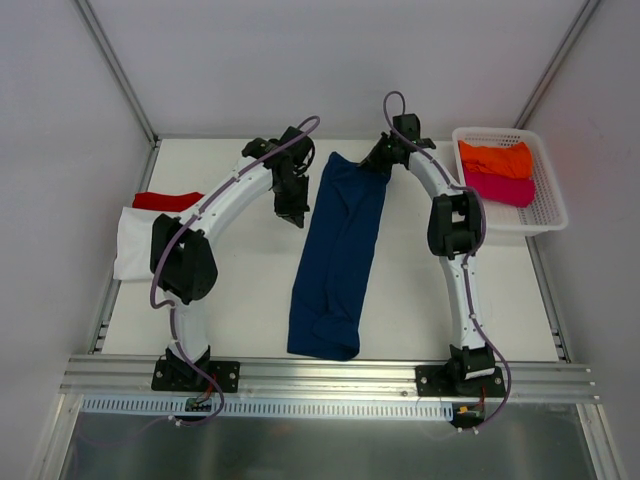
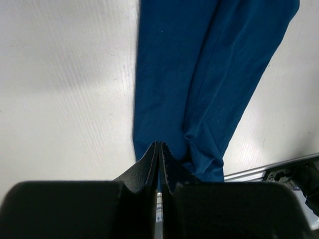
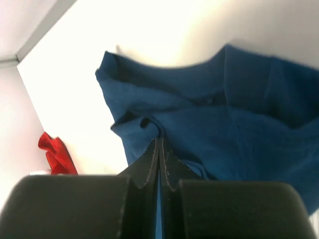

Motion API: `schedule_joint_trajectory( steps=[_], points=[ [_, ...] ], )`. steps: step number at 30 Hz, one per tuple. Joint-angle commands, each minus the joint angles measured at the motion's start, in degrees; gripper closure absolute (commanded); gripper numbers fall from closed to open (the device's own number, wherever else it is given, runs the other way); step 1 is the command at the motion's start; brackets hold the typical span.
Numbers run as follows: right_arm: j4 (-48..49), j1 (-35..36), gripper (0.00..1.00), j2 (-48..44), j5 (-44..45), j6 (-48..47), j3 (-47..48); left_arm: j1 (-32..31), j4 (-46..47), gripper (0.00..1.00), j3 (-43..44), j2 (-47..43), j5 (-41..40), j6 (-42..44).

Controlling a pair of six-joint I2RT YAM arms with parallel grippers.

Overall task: Fold and stack the t-shirts
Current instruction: Fold the tshirt

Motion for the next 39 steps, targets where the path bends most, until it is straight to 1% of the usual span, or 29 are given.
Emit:
schedule_joint_trajectory(
  steps=[1, 3, 4, 5, 6, 7, 8, 10, 11, 13, 14, 16, 17, 18, 19, 21, 22, 23, 24, 25, 26, 27, 30, 31, 32, 34, 35, 37, 39],
  points=[
    [3.8, 0.2, 0.99, -9.0, -3.0, -1.8, -3.1, 0.4, -1.6, 1.0, 2.3, -5.7, -4.6, -1.5],
    [2.5, 0.3, 1.0, -15.4, -3.3, -4.8, -5.6, 0.4, -1.6, 1.0, 5.3, -6.9, -6.1, -1.5],
    [1.0, 0.4, 0.99, -17.5, -3.2, -6.1, -5.9, 0.5, -1.5, 0.95, 6.8, -7.3, -6.1, -1.3],
    [-2.4, 0.6, 0.98, -21.8, -3.2, -7.5, -6.7, 0.4, -1.5, 0.68, 8.2, -7.6, -6.1, -1.1],
    [-4.8, 1.2, 0.97, -24.0, -2.5, -9.5, -7.2, 0.5, -1.4, 0.6, 11.6, -7.6, -6.1, -0.9],
    [-7.4, 1.6, 0.96, -26.1, -1.3, -13.7, -7.6, 0.5, -1.3, 0.55, 13.3, -7.2, -5.3, -0.5],
    [-12.7, 2.2, 0.96, -28.2, -0.1, -15.9, -8.2, 0.6, -1.2, 0.45, 14.6, -6.9, -4.4, 0.1],
    [-17.9, 4.4, 0.93, -34.0, 4.5, -21.5, -11.5, 0.6, -0.9, 0.35, 17.2, -6.1, -2.8, -0.1],
    [-22.9, 5.2, 0.93, -35.8, 6.6, -22.7, -12.6, 0.5, -0.7, 0.35, 17.1, -6.0, -1.4, -0.1],
    [-26.4, 7.8, 0.93, -40.5, 10.9, -24.3, -17.8, 0.5, 0.0, 0.38, 15.3, -6.1, -1.1, 0.2],
    [-29.1, 8.8, 0.93, -41.9, 12.8, -24.0, -19.9, 0.6, 0.2, 0.38, 14.3, -6.3, -2.9, 0.3],
    [-29.5, 11.9, 0.91, -46.8, 16.2, -23.6, -29.0, 0.6, 0.7, 0.39, 10.1, -7.3, -5.8, 0.0],
    [-28.3, 13.0, 0.87, -48.4, 17.9, -22.3, -32.8, 0.5, 1.0, 0.39, 6.9, -7.5, -9.5, -0.7],
    [-26.7, 15.8, 0.85, -51.9, 21.2, -21.4, -41.3, 0.6, 1.2, 0.41, 5.1, -8.1, -11.7, -1.8],
    [-21.6, 17.3, 0.79, -53.9, 22.8, -20.7, -46.1, 0.5, 1.9, 0.43, 2.9, -9.5, -13.8, -5.4],
    [-15.7, 21.8, 0.7, -57.4, 26.7, -17.0, -55.3, 0.4, 4.3, 0.46, -5.8, -11.8, -17.8, -8.7],
    [-8.5, 23.5, 0.63, -60.6, 27.3, -15.6, -64.2, -0.2, 8.9, 0.47, -10.0, -15.3, -19.1, -11.2],
    [-5.1, 27.1, 0.6, -62.0, 29.8, -13.0, -68.5, -0.8, 11.6, 0.47, -18.3, -17.2, -21.1, -12.4],
    [-1.6, 29.0, 0.58, -63.0, 31.4, -11.9, -72.3, -1.7, 14.3, 0.47, -22.5, -19.3, -25.2, -13.5],
    [3.1, 31.0, 0.56, -63.8, 32.9, -10.8, -78.0, -3.6, 20.6, 0.46, -27.1, -23.6, -27.1, -14.5],
    [4.6, 32.8, 0.56, -63.7, 37.1, -9.9, -79.9, -4.3, 23.2, 0.46, -34.4, -25.4, -28.4, -15.0],
    [5.2, 36.8, 0.57, -63.1, 39.4, -8.5, -81.2, -4.8, 24.6, 0.47, -36.7, -26.9, -29.0, -15.7],
    [-4.8, 44.4, 0.59, -59.9, 45.1, -5.9, -76.5, -5.4, 24.9, 0.48, -39.9, -32.5, -22.9, -15.5],
    [-9.0, 47.0, 0.59, -59.5, 48.1, -5.7, -74.8, -6.2, 24.9, 0.48, -40.2, -34.1, -23.7, -14.5],
    [-10.7, 51.8, 0.59, -59.4, 54.5, -5.2, -71.6, -8.2, 25.0, 0.48, -41.2, -35.5, -25.4, -14.1],
    [-12.7, 56.1, 0.57, -59.7, 59.6, -4.2, -68.3, -9.8, 25.2, 0.47, -43.2, -39.9, -30.3, -13.6],
    [-13.1, 57.2, 0.57, -59.8, 60.6, -3.8, -67.3, -10.1, 25.6, 0.47, -44.3, -41.2, -30.1, -13.8],
    [-16.3, 60.3, 0.57, -60.1, 62.0, -1.9, -64.9, -10.1, 26.9, 0.46, -48.2, -46.0, -25.8, -14.3],
    [-17.8, 62.8, 0.57, -60.4, 63.3, -1.1, -62.4, -10.1, 31.2, 0.46, -51.6, -51.9, -22.8, -14.3]
  ],
)
